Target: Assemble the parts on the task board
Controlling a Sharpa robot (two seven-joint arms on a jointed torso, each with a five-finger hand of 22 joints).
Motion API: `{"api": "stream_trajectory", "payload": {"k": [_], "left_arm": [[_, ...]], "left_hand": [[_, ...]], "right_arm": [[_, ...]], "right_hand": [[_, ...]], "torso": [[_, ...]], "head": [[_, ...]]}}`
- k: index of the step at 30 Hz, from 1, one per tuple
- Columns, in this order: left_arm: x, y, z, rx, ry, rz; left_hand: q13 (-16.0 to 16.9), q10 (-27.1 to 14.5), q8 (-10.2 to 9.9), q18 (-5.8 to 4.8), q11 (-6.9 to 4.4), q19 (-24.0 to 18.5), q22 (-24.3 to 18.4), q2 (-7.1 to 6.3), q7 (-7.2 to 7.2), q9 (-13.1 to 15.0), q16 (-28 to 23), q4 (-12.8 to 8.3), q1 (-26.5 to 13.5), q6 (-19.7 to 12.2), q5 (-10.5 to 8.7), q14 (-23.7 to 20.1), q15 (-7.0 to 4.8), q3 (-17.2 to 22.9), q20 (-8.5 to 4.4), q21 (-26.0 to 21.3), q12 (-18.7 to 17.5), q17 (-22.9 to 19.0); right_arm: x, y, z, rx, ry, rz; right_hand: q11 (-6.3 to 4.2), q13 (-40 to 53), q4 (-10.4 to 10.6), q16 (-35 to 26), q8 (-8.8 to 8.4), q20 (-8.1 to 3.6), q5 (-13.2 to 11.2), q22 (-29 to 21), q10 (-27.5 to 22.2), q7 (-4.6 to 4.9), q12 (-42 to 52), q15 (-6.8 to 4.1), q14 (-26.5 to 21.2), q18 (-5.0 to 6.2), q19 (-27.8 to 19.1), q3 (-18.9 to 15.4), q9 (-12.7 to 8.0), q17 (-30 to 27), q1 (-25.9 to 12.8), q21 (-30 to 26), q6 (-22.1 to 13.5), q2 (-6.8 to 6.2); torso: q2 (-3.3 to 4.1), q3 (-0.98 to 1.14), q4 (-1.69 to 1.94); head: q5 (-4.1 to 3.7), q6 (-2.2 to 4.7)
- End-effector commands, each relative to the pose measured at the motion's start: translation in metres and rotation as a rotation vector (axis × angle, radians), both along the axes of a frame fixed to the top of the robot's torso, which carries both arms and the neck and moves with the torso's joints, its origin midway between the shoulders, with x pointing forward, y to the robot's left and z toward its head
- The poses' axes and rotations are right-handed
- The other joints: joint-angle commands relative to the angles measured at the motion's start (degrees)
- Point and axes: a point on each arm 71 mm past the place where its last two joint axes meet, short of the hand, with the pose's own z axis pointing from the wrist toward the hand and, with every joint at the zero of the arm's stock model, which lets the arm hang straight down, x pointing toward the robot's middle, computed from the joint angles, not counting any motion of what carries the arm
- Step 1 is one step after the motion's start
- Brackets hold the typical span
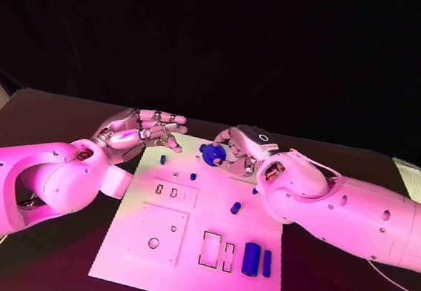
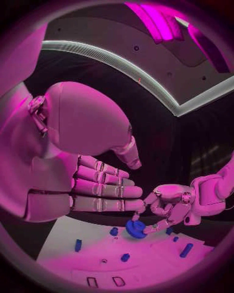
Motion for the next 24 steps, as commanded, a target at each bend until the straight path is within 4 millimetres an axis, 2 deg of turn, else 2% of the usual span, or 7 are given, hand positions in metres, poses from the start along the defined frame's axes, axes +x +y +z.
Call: {"api": "stream_trajectory", "payload": {"k": [1,9,13,15,18,24], "left_arm": [[-0.001,-0.003,0.001,-0.010,-0.008,-0.022],[-0.001,-0.005,0.001,-0.011,-0.008,-0.025],[0.000,-0.005,0.001,-0.011,-0.008,-0.026],[0.000,-0.005,0.001,-0.011,-0.007,-0.026],[0.000,-0.006,0.001,-0.011,-0.007,-0.027],[0.000,-0.006,0.001,-0.012,-0.007,-0.028]], "left_hand": [[-0.1,-0.4,-0.2,0.49,-0.10,-0.4,0.1,0.15,1.36,-0.1,0.2,-0.3,-0.5,-0.5,0.01,-0.3,0.08,0.1,0.04,0.3,-0.1,-0.1],[-0.1,-0.4,-0.2,0.49,-0.10,-0.4,0.1,0.15,1.36,-0.1,0.2,-0.3,-0.5,-0.5,0.01,-0.3,0.08,0.1,0.04,0.3,-0.1,-0.1],[-0.1,-0.4,-0.2,0.49,-0.10,-0.4,0.1,0.15,1.36,-0.1,0.2,-0.3,-0.5,-0.5,0.01,-0.3,0.08,0.1,0.04,0.3,-0.1,-0.1],[-0.1,-0.4,-0.2,0.49,-0.10,-0.4,0.1,0.15,1.36,-0.1,0.2,-0.3,-0.5,-0.5,0.01,-0.3,0.08,0.1,0.04,0.3,-0.1,-0.1],[-0.1,-0.4,-0.2,0.49,-0.10,-0.4,0.1,0.15,1.36,-0.1,0.2,-0.3,-0.5,-0.5,0.01,-0.3,0.08,0.1,0.04,0.3,-0.1,-0.1],[-0.1,-0.4,-0.2,0.49,-0.10,-0.4,0.1,0.15,1.36,-0.1,0.2,-0.3,-0.5,-0.5,0.01,-0.3,0.08,0.1,0.04,0.3,-0.1,-0.1]], "right_arm": [[0.001,0.010,0.001,-0.062,-0.059,0.019],[0.007,0.031,-0.002,-0.106,-0.063,0.026],[0.009,0.038,-0.004,-0.116,-0.061,0.030],[0.009,0.041,-0.005,-0.120,-0.059,0.034],[0.010,0.045,-0.007,-0.127,-0.054,0.037],[0.010,0.048,-0.012,-0.141,-0.040,0.038]], "right_hand": [[-0.30,12.6,0.1,0.1,1.60,-0.24,0.1,14.1,4.2,-1.88,0.2,-0.41,5.6,-0.50,5.2,0.4,1.1,12.7,-0.7,0.1,3.6,-0.16],[-0.25,12.3,0.0,0.0,1.40,-0.26,-0.6,14.0,3.9,-1.80,-0.2,-0.37,5.5,-0.45,5.1,0.9,1.0,12.5,-1.1,-0.1,3.3,-0.52],[-0.26,12.3,-0.1,0.0,1.41,-0.26,-0.6,14.0,4.0,-1.81,-0.2,-0.36,5.5,-0.46,5.1,1.0,1.0,12.5,-1.1,-0.1,3.3,-0.52],[-0.26,12.3,-0.1,0.0,1.41,-0.26,-0.6,14.0,4.0,-1.81,-0.2,-0.36,5.5,-0.46,5.1,1.0,1.0,12.5,-1.1,-0.1,3.3,-0.52],[-0.26,12.3,-0.1,0.0,1.41,-0.26,-0.6,14.0,4.0,-1.81,-0.2,-0.36,5.5,-0.46,5.1,1.0,1.0,12.5,-1.1,-0.1,3.3,-0.52],[-0.27,12.3,-0.1,0.0,1.41,-0.26,-0.6,13.9,4.0,-1.81,-0.2,-0.37,5.5,-0.44,5.1,1.2,1.0,12.5,-1.1,-0.1,3.3,-0.54]], "torso": [[0.02,-0.09,0.16],[0.08,-0.06,-0.02],[0.16,-0.10,0.01],[0.18,-0.01,-0.02],[0.19,-0.03,-0.04],[0.12,-0.05,0.04]], "head": [[-0.22,0.07],[0.16,0.05],[0.16,-0.06],[0.17,-0.06],[0.14,-0.04],[0.38,-0.45]]}}
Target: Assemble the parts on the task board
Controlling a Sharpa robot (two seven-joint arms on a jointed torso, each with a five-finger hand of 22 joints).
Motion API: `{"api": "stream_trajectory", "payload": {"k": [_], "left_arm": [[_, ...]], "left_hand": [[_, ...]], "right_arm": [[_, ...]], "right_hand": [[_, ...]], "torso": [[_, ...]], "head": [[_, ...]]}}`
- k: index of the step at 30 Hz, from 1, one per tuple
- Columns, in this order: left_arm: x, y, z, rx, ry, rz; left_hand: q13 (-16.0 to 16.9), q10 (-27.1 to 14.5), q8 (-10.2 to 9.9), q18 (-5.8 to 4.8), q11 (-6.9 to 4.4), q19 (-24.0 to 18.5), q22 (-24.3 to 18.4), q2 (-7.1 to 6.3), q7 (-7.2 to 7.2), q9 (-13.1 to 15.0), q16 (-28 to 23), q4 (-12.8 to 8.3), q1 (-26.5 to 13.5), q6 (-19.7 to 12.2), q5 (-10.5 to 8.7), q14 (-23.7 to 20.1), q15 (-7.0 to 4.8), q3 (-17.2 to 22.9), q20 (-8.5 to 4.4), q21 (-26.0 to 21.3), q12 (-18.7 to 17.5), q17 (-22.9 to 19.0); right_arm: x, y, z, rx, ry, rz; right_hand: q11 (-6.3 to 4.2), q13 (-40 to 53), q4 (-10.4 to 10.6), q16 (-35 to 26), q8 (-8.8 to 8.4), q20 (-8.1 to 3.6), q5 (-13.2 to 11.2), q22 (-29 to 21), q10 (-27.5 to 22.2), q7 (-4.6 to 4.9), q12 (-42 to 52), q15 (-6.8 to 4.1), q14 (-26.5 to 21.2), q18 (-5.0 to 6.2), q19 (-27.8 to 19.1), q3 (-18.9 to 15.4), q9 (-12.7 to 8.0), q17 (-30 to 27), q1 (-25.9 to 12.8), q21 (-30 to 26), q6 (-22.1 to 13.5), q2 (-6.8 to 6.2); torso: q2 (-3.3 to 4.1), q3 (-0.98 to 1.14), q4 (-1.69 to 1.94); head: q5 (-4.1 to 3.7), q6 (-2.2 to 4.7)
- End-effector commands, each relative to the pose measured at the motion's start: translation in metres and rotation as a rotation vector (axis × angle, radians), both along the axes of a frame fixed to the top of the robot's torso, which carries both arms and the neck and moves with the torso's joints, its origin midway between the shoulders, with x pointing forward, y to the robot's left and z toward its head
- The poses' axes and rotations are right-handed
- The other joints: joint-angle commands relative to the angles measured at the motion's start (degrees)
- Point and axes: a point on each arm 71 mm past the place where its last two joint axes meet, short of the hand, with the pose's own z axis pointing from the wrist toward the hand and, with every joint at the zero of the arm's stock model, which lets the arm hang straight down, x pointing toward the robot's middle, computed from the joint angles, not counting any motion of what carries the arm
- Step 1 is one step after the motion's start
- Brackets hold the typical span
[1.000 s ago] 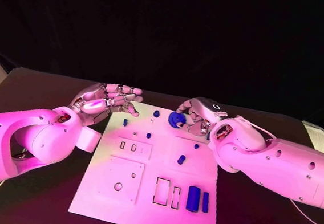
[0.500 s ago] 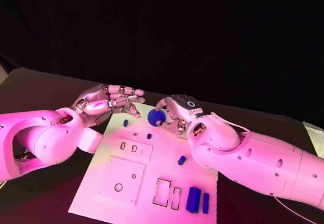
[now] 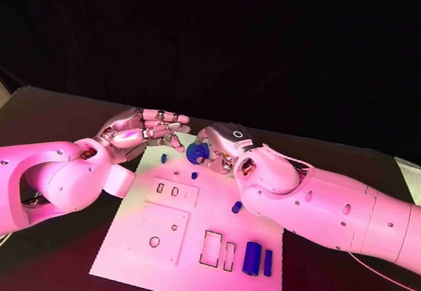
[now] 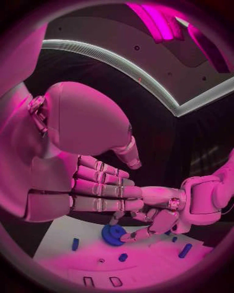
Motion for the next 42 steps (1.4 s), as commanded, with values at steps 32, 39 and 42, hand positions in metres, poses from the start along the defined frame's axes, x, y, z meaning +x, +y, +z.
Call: {"api": "stream_trajectory", "payload": {"k": [32,39,42], "left_arm": [[-0.001,-0.002,0.001,-0.008,-0.007,-0.020],[0.000,-0.001,0.001,-0.007,-0.005,-0.018],[0.000,-0.001,0.001,-0.006,-0.004,-0.019]], "left_hand": [[-0.1,-0.4,-0.2,0.49,-0.10,-0.4,0.1,0.16,1.36,-0.1,0.2,-0.3,-0.5,-0.5,0.01,-0.3,0.08,0.1,0.04,0.3,-0.1,-0.1],[-0.1,-0.5,-0.1,0.51,-0.07,-0.8,0.4,0.21,1.38,-0.1,0.4,-0.3,-0.7,-0.5,0.00,-0.4,0.12,0.3,0.13,0.7,0.1,-0.3],[-0.1,-0.6,-0.1,0.51,-0.05,-0.9,0.5,0.27,1.41,-0.1,0.5,-0.2,-0.8,-0.5,0.00,-0.5,0.16,0.4,0.17,0.9,0.1,-0.4]], "right_arm": [[0.004,0.004,-0.016,-0.034,0.038,-0.010],[0.004,0.003,-0.017,-0.015,0.061,0.000],[0.004,0.003,-0.017,-0.011,0.066,0.003]], "right_hand": [[1.25,10.2,1.1,-0.5,-2.22,0.77,-0.4,12.6,2.3,-0.01,-2.8,1.00,5.3,0.00,4.0,1.5,-0.1,11.7,-4.6,-1.5,-1.7,-1.81],[1.76,9.7,2.0,-0.6,-4.03,1.49,-1.1,12.2,1.7,0.41,-3.7,1.53,5.2,0.15,3.7,-1.2,-0.4,11.5,-13.3,-2.0,-3.2,-0.80],[1.84,9.7,2.0,-0.5,-4.31,1.55,0.1,12.3,1.7,0.50,-3.6,1.61,5.3,0.13,3.7,-1.6,-0.4,11.6,-14.6,-2.0,-3.3,-0.17]], "torso": [[-0.05,0.18,-0.14],[-0.05,0.20,-0.09],[-0.05,0.20,-0.12]], "head": [[0.38,-0.60],[0.39,-0.60],[0.39,-0.61]]}}
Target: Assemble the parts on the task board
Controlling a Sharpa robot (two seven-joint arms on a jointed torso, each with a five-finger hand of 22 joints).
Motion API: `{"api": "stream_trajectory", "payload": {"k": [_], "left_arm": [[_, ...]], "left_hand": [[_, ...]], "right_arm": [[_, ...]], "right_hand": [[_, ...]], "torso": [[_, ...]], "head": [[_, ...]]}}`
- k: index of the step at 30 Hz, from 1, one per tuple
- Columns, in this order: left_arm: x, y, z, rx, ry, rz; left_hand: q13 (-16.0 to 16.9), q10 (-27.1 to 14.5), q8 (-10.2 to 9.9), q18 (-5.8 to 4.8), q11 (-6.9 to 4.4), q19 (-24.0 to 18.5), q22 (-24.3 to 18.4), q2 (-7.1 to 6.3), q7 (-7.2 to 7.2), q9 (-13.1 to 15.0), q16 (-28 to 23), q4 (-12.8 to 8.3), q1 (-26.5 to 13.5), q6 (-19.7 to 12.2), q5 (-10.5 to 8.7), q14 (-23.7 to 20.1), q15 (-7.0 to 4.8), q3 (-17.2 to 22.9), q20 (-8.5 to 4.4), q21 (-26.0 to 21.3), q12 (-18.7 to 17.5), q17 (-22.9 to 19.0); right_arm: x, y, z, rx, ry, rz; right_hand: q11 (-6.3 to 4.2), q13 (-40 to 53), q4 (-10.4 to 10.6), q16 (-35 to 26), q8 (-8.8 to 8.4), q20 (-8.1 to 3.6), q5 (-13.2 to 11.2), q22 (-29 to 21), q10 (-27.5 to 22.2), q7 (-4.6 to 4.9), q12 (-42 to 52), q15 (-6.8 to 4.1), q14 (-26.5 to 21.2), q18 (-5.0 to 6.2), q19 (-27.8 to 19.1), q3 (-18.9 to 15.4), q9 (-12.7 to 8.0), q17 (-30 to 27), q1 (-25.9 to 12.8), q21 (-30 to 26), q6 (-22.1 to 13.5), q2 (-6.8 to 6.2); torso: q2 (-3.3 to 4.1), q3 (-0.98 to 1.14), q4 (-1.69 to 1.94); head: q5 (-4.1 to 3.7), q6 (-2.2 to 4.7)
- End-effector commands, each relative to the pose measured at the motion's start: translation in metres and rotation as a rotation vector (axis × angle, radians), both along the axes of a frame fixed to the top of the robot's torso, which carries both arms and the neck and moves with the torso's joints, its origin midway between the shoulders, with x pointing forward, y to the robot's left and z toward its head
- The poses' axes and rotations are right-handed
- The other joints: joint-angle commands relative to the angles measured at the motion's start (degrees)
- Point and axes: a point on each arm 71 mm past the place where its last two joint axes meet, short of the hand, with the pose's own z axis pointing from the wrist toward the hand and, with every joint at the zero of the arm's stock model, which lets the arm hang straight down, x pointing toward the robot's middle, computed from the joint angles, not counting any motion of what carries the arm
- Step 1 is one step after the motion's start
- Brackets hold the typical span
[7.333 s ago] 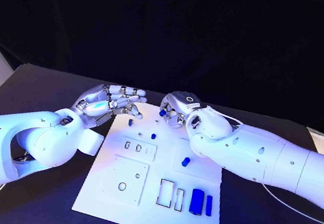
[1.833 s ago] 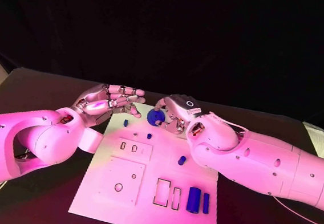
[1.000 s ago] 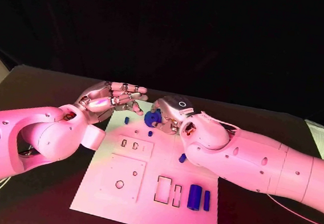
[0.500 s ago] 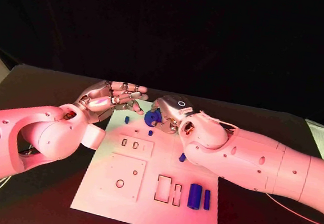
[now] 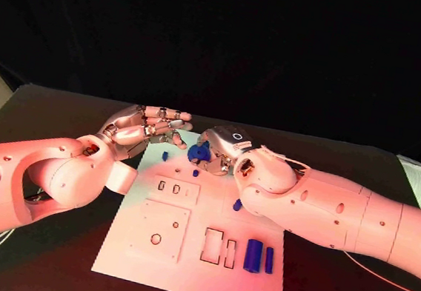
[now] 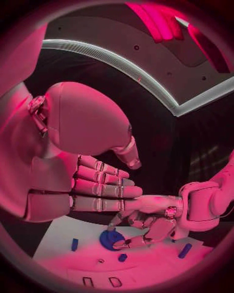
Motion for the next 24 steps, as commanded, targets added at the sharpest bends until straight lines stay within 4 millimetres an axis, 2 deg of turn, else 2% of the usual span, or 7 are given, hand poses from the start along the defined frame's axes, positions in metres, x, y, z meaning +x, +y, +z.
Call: {"api": "stream_trajectory", "payload": {"k": [1,10,24], "left_arm": [[-0.001,-0.002,0.001,-0.007,-0.005,-0.019],[0.000,-0.002,0.001,-0.006,-0.004,-0.019],[0.000,0.000,0.001,-0.004,-0.004,-0.014]], "left_hand": [[0.0,-0.6,-0.1,0.51,-0.04,-0.3,0.0,-0.04,1.40,0.0,0.2,0.0,-0.5,-0.5,0.00,-0.3,-0.04,0.1,-0.02,0.2,0.1,0.0],[0.0,-0.6,-0.1,0.51,-0.04,-0.4,0.1,-0.01,1.41,-0.1,0.2,0.0,-0.6,-0.5,0.00,-0.3,-0.03,0.1,0.00,0.2,0.1,-0.1],[0.0,-0.6,-0.1,0.51,-0.04,-0.4,0.1,-0.01,1.41,-0.1,0.2,0.0,-0.6,-0.5,0.00,-0.3,-0.03,0.1,0.00,0.2,0.1,-0.1]], "right_arm": [[-0.001,0.001,-0.002,0.001,0.029,0.021],[0.000,-0.004,-0.003,0.001,0.042,0.011],[0.003,-0.019,-0.007,-0.010,0.072,-0.025]], "right_hand": [[0.26,9.7,-0.1,-0.2,-0.21,0.30,0.6,12.4,1.8,0.01,-0.2,0.48,5.2,0.11,3.8,-0.2,0.0,11.6,-0.7,-0.1,-0.3,0.19],[0.31,9.9,-0.1,-0.1,-0.37,0.35,2.3,12.5,1.9,0.08,-0.1,0.54,5.2,0.08,3.9,0.3,0.0,11.8,-1.3,0.0,0.0,0.91],[0.33,10.1,-0.2,0.0,-0.36,0.37,3.0,12.6,2.0,0.10,0.1,0.56,5.3,0.02,4.0,0.6,0.1,11.9,-1.4,0.2,0.2,1.13]], "torso": [[-0.01,0.01,-0.02],[-0.01,0.02,0.01],[0.00,-0.03,0.01]], "head": [[0.02,-0.03],[0.04,0.02],[0.10,-0.07]]}}
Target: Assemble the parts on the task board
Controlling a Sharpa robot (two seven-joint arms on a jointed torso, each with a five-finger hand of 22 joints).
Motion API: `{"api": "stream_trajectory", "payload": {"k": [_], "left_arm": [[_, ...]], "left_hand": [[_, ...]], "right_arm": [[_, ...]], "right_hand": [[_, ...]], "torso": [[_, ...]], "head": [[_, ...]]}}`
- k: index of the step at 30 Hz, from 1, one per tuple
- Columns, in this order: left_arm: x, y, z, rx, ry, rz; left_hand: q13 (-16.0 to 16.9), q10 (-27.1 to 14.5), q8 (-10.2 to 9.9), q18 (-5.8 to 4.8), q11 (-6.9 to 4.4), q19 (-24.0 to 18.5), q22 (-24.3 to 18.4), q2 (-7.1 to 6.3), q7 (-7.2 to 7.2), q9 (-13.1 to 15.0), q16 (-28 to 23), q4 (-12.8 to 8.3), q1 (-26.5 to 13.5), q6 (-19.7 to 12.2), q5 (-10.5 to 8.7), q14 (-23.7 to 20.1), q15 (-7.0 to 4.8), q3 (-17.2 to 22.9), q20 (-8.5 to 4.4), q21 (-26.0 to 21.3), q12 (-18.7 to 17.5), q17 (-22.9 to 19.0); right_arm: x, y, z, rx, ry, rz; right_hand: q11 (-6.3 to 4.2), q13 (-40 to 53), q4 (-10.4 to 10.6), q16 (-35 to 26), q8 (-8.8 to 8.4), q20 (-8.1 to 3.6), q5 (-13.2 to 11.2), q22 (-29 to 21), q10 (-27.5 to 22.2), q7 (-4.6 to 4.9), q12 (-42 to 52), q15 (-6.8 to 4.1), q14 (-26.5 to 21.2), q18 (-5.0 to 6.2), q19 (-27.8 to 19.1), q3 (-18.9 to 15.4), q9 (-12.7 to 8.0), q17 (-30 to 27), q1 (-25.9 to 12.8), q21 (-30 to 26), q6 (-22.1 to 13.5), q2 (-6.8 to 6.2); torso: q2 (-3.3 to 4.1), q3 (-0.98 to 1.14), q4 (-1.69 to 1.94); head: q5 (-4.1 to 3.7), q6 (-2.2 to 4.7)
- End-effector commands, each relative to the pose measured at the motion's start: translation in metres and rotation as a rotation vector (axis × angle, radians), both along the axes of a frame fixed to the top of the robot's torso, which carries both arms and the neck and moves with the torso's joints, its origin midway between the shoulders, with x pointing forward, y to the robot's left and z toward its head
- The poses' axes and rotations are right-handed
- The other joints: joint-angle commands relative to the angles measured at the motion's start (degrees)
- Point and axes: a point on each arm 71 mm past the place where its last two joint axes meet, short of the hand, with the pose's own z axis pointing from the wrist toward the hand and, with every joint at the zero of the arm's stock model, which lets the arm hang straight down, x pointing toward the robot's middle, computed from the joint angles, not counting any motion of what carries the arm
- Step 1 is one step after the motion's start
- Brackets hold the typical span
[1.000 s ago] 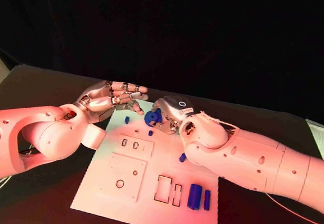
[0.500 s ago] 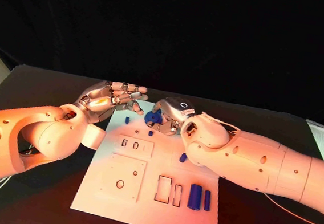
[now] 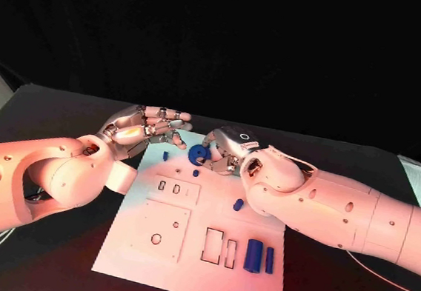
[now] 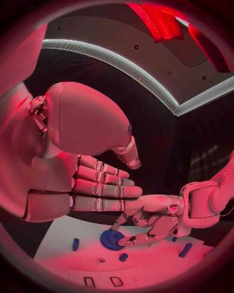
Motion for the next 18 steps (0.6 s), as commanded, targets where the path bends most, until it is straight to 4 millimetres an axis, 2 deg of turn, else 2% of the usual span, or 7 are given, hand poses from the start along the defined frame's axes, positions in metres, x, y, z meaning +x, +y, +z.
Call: {"api": "stream_trajectory", "payload": {"k": [1,4,7,12,18], "left_arm": [[-0.001,-0.001,0.001,-0.007,-0.007,-0.016],[-0.001,-0.001,0.001,-0.007,-0.007,-0.016],[-0.001,-0.001,0.001,-0.007,-0.007,-0.015],[-0.001,0.000,0.001,-0.007,-0.007,-0.014],[0.000,0.001,0.001,-0.005,-0.008,-0.009]], "left_hand": [[-0.1,-0.4,-0.1,0.51,0.17,-0.4,0.1,-0.01,1.41,-0.1,0.2,0.0,-0.6,-0.5,0.00,-0.3,-0.03,0.1,-0.01,0.2,0.1,-0.1],[-0.1,-0.4,-0.1,0.51,0.17,-0.4,0.1,-0.01,1.41,-0.1,0.2,0.0,-0.6,-0.5,0.00,-0.3,-0.03,0.1,-0.01,0.2,0.1,-0.1],[-0.1,-0.4,-0.1,0.51,0.17,-0.4,0.1,-0.01,1.41,-0.1,0.2,0.0,-0.6,-0.5,0.00,-0.3,-0.03,0.1,-0.01,0.2,0.1,-0.1],[-0.1,-0.4,-0.1,0.51,0.17,-0.4,0.1,-0.01,1.41,-0.1,0.2,0.0,-0.6,-0.5,0.00,-0.3,-0.03,0.1,-0.01,0.2,0.1,-0.1],[-0.1,-0.4,-0.1,0.51,0.17,-0.4,0.1,-0.01,1.41,-0.1,0.2,0.0,-0.6,-0.5,0.00,-0.3,-0.03,0.1,-0.01,0.2,0.1,-0.1]], "right_arm": [[0.000,-0.005,-0.006,-0.022,0.041,-0.007],[-0.001,-0.008,-0.006,-0.015,0.041,-0.008],[-0.003,-0.011,-0.006,-0.003,0.037,-0.009],[-0.009,-0.019,-0.002,0.041,0.010,-0.008],[-0.021,-0.038,0.008,0.134,-0.043,-0.008]], "right_hand": [[0.33,10.1,0.1,0.0,-0.13,0.38,0.3,12.6,2.0,0.13,0.1,0.36,5.1,0.02,4.0,0.4,0.1,11.9,-0.4,0.2,0.2,0.30],[0.33,10.2,0.1,0.0,-0.12,0.38,0.4,12.7,2.1,0.13,0.3,0.37,5.1,-0.02,4.1,0.4,0.1,12.0,-0.6,0.3,0.3,0.38],[0.31,10.3,0.1,0.0,-0.09,0.39,0.6,12.8,2.2,0.11,0.4,0.36,5.1,-0.06,4.2,0.6,0.2,12.1,-0.6,0.4,0.5,0.44],[0.29,10.5,0.1,0.1,-0.03,0.38,0.8,13.0,2.4,0.07,0.6,0.35,5.1,-0.12,4.3,0.7,0.2,12.1,-0.7,0.6,0.6,0.43],[0.16,10.7,-0.3,0.1,0.02,0.31,1.4,13.3,2.6,-0.06,0.9,0.23,5.1,-0.20,4.6,1.4,0.3,12.1,-0.2,0.9,1.1,0.29]], "torso": [[0.00,-0.04,0.02],[0.01,-0.07,0.06],[-0.01,0.02,0.08],[0.00,-0.04,0.06],[-0.13,0.06,-0.24]], "head": [[0.02,-0.06],[0.03,-0.06],[0.16,-0.11],[0.22,-0.06],[0.19,0.19]]}}
